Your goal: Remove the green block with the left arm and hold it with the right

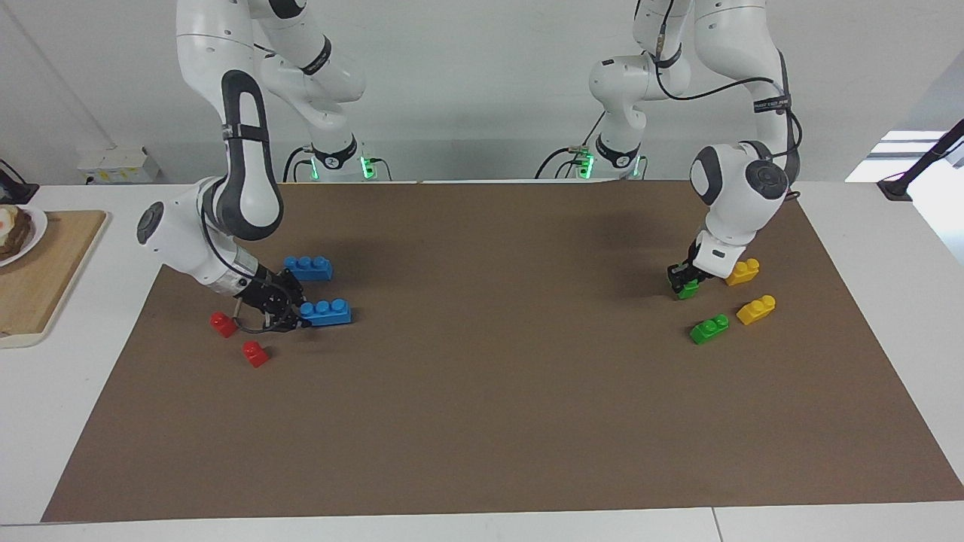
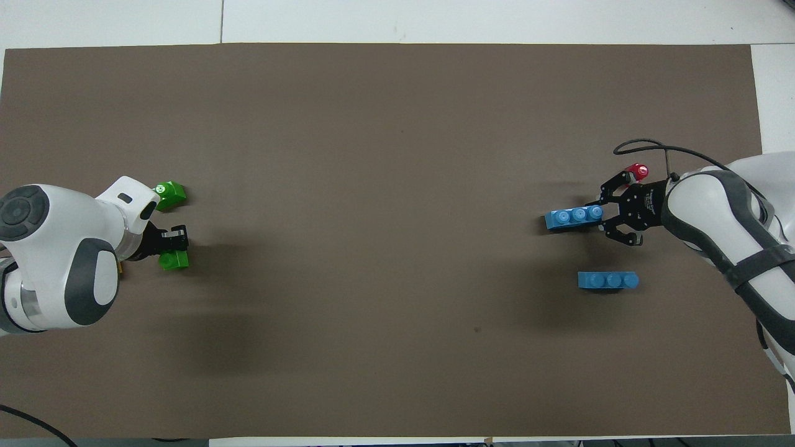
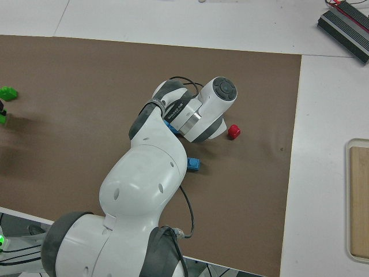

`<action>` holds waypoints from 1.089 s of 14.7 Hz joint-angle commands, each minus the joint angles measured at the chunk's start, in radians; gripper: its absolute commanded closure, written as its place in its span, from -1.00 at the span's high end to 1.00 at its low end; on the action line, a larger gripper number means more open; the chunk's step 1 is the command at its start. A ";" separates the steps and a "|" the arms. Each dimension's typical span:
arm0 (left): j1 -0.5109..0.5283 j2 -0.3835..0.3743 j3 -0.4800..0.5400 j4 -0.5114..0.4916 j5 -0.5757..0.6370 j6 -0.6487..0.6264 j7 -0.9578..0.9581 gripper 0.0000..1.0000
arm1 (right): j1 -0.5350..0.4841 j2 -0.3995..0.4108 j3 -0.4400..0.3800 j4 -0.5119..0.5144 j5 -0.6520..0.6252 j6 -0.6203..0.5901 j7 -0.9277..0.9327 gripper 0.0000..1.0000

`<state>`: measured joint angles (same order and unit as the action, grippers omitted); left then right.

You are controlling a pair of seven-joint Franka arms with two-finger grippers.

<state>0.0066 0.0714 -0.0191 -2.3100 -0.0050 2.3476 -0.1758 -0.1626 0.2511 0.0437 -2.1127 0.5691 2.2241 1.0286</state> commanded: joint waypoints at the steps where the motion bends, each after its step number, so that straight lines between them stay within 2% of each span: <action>1: 0.003 0.005 -0.002 -0.037 0.017 0.052 -0.019 -0.29 | -0.003 -0.009 0.004 -0.013 -0.008 0.019 -0.045 0.02; 2: 0.006 0.005 -0.002 -0.037 0.017 0.053 -0.018 -0.14 | -0.003 -0.010 0.005 -0.010 -0.008 0.009 -0.045 0.31; 3: 0.009 0.005 -0.002 -0.039 0.017 0.053 -0.016 -0.03 | -0.003 -0.015 0.005 -0.007 -0.008 0.003 -0.044 0.79; 4: 0.010 0.005 -0.002 -0.039 0.017 0.052 -0.016 0.31 | -0.003 -0.024 0.007 -0.006 -0.008 -0.007 -0.044 0.85; 5: 0.010 0.005 -0.002 -0.039 0.017 0.052 -0.014 0.88 | -0.003 -0.035 0.007 0.009 -0.008 -0.033 -0.041 0.94; 6: 0.010 0.005 -0.002 -0.034 0.017 0.047 -0.016 1.00 | -0.003 -0.044 0.007 0.026 -0.008 -0.072 -0.032 0.95; 11: 0.007 -0.012 -0.005 0.024 0.017 -0.017 -0.011 1.00 | -0.017 -0.128 -0.002 0.143 -0.021 -0.299 0.019 1.00; 14: -0.007 -0.012 -0.005 0.034 0.017 -0.028 -0.022 1.00 | -0.005 -0.171 0.008 0.265 -0.214 -0.359 0.002 1.00; 16: -0.007 -0.012 -0.005 0.093 0.017 -0.077 -0.013 1.00 | -0.005 -0.171 0.012 0.364 -0.258 -0.441 -0.063 1.00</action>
<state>0.0058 0.0721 -0.0257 -2.2729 -0.0050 2.3367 -0.1767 -0.1630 0.0705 0.0461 -1.8441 0.3667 1.8530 1.0162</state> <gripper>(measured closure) 0.000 0.000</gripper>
